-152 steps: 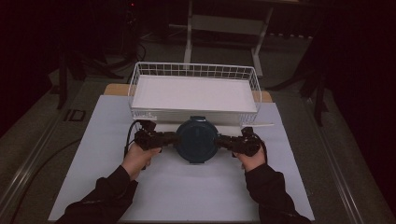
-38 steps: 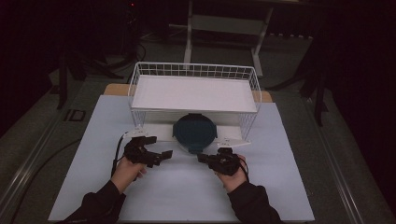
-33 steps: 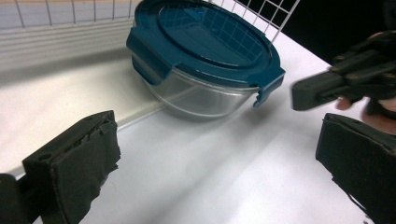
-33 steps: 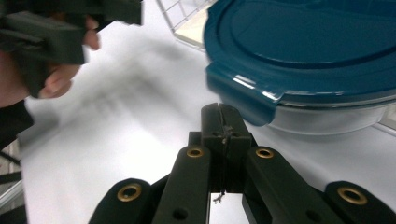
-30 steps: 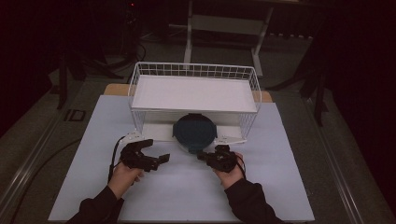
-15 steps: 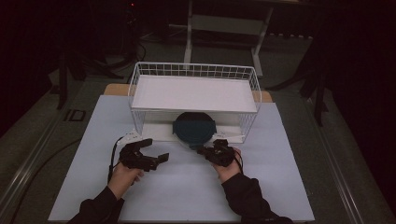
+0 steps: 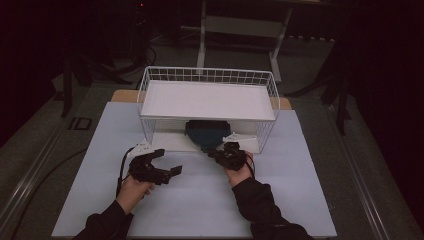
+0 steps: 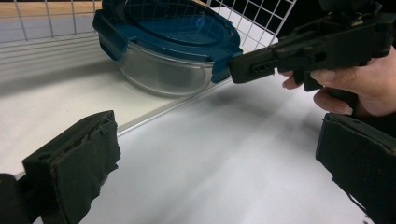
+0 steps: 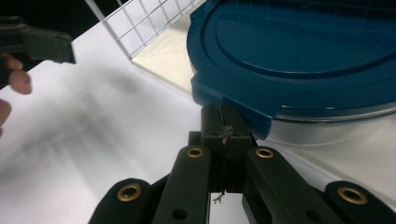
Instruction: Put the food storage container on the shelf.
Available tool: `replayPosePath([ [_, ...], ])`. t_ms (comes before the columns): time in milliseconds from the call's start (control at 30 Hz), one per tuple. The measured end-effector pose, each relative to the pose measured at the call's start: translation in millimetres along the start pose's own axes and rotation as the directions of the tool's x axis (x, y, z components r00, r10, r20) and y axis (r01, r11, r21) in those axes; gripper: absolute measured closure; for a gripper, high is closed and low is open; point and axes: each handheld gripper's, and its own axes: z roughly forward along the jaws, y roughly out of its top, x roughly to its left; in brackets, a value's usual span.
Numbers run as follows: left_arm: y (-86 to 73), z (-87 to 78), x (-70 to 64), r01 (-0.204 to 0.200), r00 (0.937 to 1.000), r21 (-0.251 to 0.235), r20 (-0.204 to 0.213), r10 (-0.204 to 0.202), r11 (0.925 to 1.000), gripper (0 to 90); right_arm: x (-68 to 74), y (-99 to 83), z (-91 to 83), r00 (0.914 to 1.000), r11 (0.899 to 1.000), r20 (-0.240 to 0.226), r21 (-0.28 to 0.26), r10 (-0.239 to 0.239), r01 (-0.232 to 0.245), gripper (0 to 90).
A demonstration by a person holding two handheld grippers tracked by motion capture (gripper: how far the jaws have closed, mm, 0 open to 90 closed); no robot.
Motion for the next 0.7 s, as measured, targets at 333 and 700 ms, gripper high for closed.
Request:
replayPosePath([
  [333,-1.4,0.8,0.7,-0.001,1.0,0.005,0.004,0.001,1.0,0.0,-9.3,8.9,8.7,0.9996,1.0,0.027,-0.01,0.011,-0.01,90.0],
  [700,-1.1,-0.9,-2.1,-0.011,0.9999,0.003,0.007,0.011,0.9999,0.0,-5.5,7.5,9.2,0.9998,1.0,0.016,-0.025,0.015,-0.014,86.2],
])
